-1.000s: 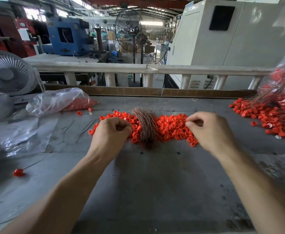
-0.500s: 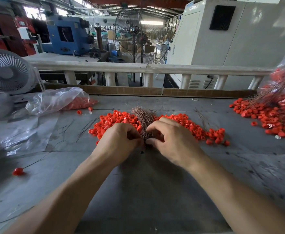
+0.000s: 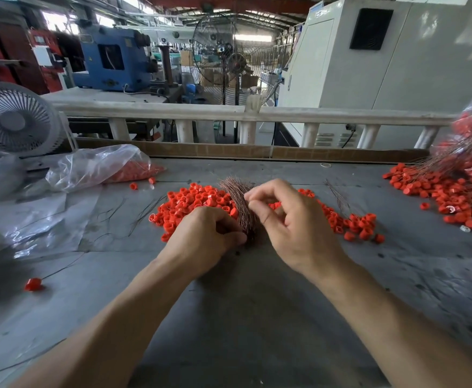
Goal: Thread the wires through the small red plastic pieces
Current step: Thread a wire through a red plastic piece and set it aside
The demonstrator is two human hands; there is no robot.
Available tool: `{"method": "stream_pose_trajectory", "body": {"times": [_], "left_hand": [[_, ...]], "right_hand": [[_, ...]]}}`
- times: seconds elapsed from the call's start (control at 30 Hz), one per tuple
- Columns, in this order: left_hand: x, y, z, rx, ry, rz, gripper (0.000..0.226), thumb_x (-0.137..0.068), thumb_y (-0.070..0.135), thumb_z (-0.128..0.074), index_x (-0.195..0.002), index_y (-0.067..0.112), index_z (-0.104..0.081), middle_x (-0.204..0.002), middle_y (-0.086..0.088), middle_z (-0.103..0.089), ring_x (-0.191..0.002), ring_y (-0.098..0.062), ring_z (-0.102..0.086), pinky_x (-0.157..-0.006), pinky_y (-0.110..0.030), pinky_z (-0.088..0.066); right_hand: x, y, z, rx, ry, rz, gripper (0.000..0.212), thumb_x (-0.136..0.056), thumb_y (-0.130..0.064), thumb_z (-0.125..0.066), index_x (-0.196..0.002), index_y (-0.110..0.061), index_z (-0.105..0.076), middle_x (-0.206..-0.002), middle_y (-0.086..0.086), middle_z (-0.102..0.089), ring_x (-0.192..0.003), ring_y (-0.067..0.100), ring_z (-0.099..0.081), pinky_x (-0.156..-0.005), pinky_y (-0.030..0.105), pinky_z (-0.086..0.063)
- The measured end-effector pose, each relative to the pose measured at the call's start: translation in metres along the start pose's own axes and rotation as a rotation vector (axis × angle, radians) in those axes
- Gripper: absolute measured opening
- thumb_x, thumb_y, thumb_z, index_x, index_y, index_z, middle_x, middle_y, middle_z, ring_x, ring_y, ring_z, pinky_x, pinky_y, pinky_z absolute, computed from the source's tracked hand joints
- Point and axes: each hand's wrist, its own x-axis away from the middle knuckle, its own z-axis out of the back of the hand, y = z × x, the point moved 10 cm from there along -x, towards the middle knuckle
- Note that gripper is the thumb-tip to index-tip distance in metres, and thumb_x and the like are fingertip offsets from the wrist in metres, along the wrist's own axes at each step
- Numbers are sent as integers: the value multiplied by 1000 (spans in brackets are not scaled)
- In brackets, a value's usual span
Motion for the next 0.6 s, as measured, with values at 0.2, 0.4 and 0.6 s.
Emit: {"method": "stream_pose_trajectory", "body": {"times": [0.2, 0.4, 0.6], "left_hand": [[2, 1, 2, 25, 26, -16, 9, -86, 25, -80, -79, 28, -75, -65, 14, -71, -55, -1, -63, -54, -22, -49], [2, 11, 13, 42, 127, -72, 11, -89, 20, -76, -82, 28, -74, -73, 15, -70, -68, 5, -62, -59, -8, -44], [2, 11, 12, 441, 107, -22, 12, -93, 20, -72, -82, 19, -77, -61, 9, -66, -53, -3, -52, -51, -18, -41]], "right_hand": [[-2, 2, 37, -593, 255, -142, 7, -104, -21, -56, -100, -22, -61, -87, 8, -76, -80, 27, -76, -52, 30, -57], [1, 31, 53, -870, 388, -378, 14, -102, -12, -56, -100, -14, -70, -71, 5, -64, -51, 18, -56, -40, 22, -38], [11, 45, 8, -826, 29, -637, 29, -101, 4, -48, -120, -9, -64, -75, 6, -67, -56, 13, -53, -42, 22, -37]]}}
